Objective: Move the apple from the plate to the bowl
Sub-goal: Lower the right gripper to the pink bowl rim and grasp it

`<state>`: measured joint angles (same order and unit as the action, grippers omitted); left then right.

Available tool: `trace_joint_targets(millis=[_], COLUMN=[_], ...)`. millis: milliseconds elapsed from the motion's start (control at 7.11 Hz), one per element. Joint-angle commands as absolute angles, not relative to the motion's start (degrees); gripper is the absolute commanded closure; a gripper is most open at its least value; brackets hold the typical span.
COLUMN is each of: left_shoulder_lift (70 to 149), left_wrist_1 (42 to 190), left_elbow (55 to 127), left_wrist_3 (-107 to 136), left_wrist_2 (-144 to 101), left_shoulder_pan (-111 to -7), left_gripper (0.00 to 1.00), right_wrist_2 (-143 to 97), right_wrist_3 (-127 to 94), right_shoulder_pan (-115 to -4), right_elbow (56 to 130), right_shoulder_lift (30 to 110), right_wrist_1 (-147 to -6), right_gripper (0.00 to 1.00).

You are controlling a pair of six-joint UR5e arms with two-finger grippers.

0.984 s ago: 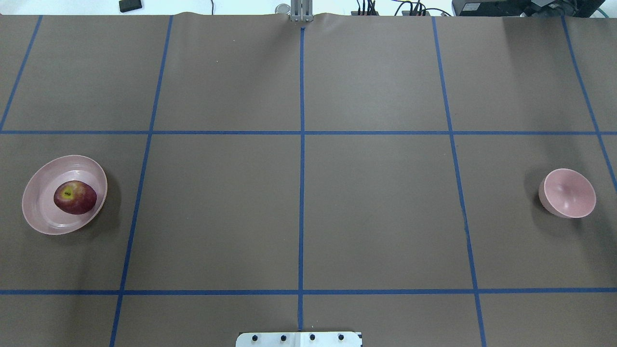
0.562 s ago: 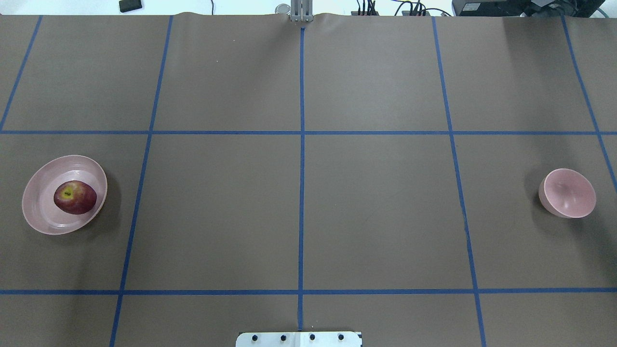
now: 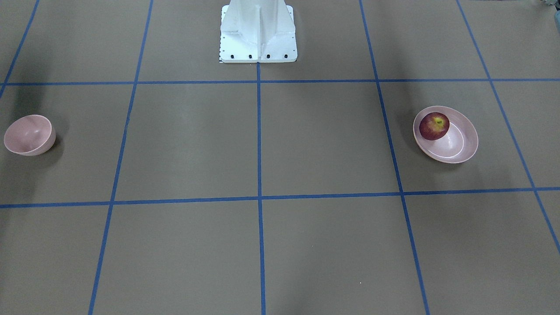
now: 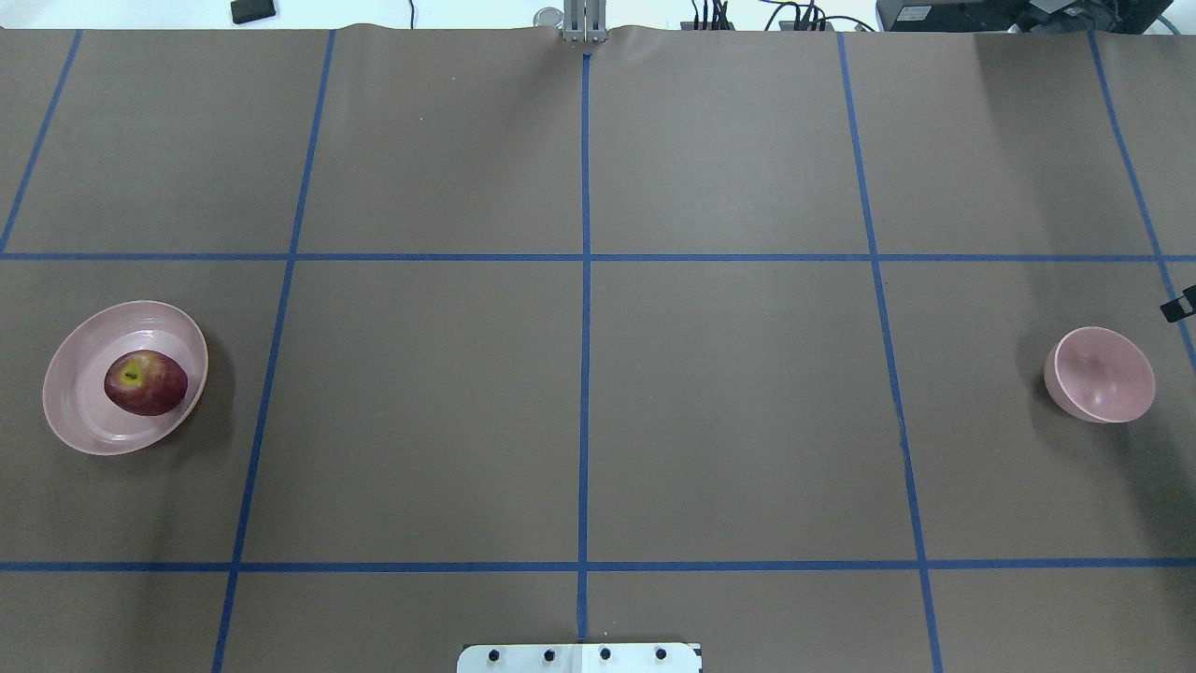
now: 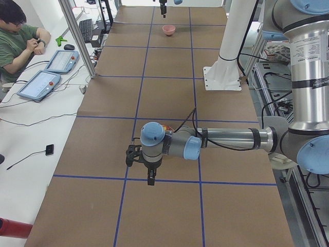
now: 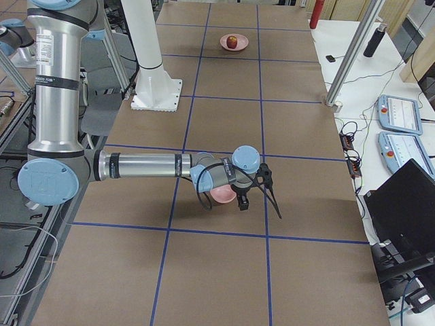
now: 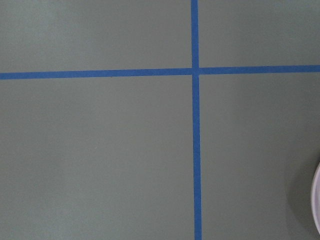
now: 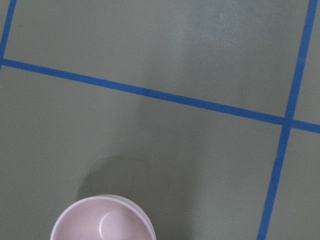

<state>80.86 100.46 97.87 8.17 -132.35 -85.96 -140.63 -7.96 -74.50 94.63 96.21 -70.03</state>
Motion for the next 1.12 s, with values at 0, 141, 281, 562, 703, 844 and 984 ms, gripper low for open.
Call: trace_joint_targets(millis=[0,141,281,562,703,844,984], left_shoulder_lift=[80.9,80.9,80.9,80.9,80.9,80.9,80.9], left_wrist_1=[100.5,100.5,100.5,100.5,100.5,100.6,100.6], left_elbow=[98.0,98.1,98.0,98.1,98.1,98.2,98.3], left_wrist_3=[8.2,8.2,8.2,8.2,8.2,8.2,8.2], left_wrist_2=[-132.8,-132.9,-132.9,-132.9,-132.9,-132.9,-132.9], left_shoulder_pan=[-86.0,-85.9,-85.9,-85.9,-85.9,-85.9,-85.9], left_gripper=[0.01,0.01,0.01,0.01,0.01,0.01,0.01], right_wrist_2=[-140.7,-140.7,-140.7,-140.5,-140.6,-140.6,-140.5], right_wrist_3=[-9.1,-9.1,-9.1,-9.1,-9.1,-8.7,-8.4], right_shoulder_pan=[-70.7,-69.6,-68.7,-67.1,-66.8,-66.7,-66.4], right_elbow=[94.2,93.6,92.2,90.4,89.7,88.3,88.4], right_shoulder_lift=[98.3,98.3,98.3,98.3,98.3,98.3,98.1], right_wrist_1=[-67.2,-67.2,-67.2,-67.2,-67.2,-67.1,-67.0], right_gripper=[0.00,0.00,0.00,0.00,0.15,0.65,1.00])
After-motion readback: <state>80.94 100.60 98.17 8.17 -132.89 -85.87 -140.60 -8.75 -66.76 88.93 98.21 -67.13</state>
